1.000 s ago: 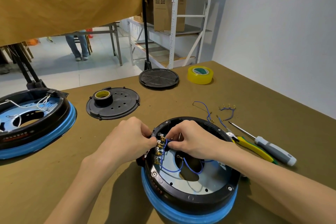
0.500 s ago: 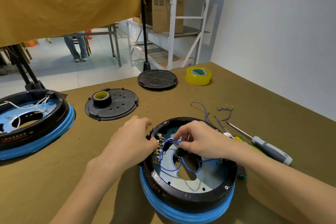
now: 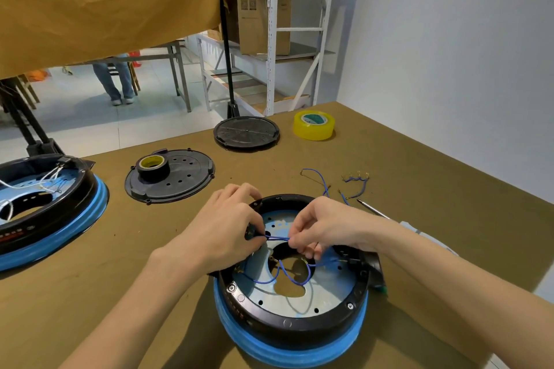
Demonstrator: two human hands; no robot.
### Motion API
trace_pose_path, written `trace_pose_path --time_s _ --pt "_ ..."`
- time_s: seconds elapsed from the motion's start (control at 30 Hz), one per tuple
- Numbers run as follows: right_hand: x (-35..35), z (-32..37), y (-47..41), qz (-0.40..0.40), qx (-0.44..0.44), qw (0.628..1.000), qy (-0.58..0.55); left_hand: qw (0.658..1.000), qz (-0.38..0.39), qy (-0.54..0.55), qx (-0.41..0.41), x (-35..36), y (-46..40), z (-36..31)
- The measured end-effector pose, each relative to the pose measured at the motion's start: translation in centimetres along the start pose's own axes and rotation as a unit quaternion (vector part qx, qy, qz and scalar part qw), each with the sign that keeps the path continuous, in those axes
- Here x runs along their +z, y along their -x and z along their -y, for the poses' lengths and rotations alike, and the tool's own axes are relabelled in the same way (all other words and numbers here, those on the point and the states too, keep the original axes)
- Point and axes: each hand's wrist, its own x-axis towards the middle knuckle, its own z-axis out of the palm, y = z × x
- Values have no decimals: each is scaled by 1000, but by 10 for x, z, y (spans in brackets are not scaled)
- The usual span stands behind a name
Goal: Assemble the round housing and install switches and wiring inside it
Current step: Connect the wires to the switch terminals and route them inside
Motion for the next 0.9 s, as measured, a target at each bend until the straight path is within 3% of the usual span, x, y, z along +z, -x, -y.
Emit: trace_pose_path --time_s 0.27,0.33,0.5,0.73,0.9 --pt "11 9 -11 -55 -1 970 236 999 -3 17 -35 4 2 0" --pt "10 7 -11 -55 -2 973 226 999 -6 14 -40 5 2 0" --pt "9 2 -7 -51 -14 996 75 998 -2 39 -53 5 3 1" --pt "8 4 -12 -1 -41 983 177 997 -4 -14 -73 8 -1 0" --pt "0 3 -13 -21 -65 983 169 996 -12 -5 -85 11 1 0"
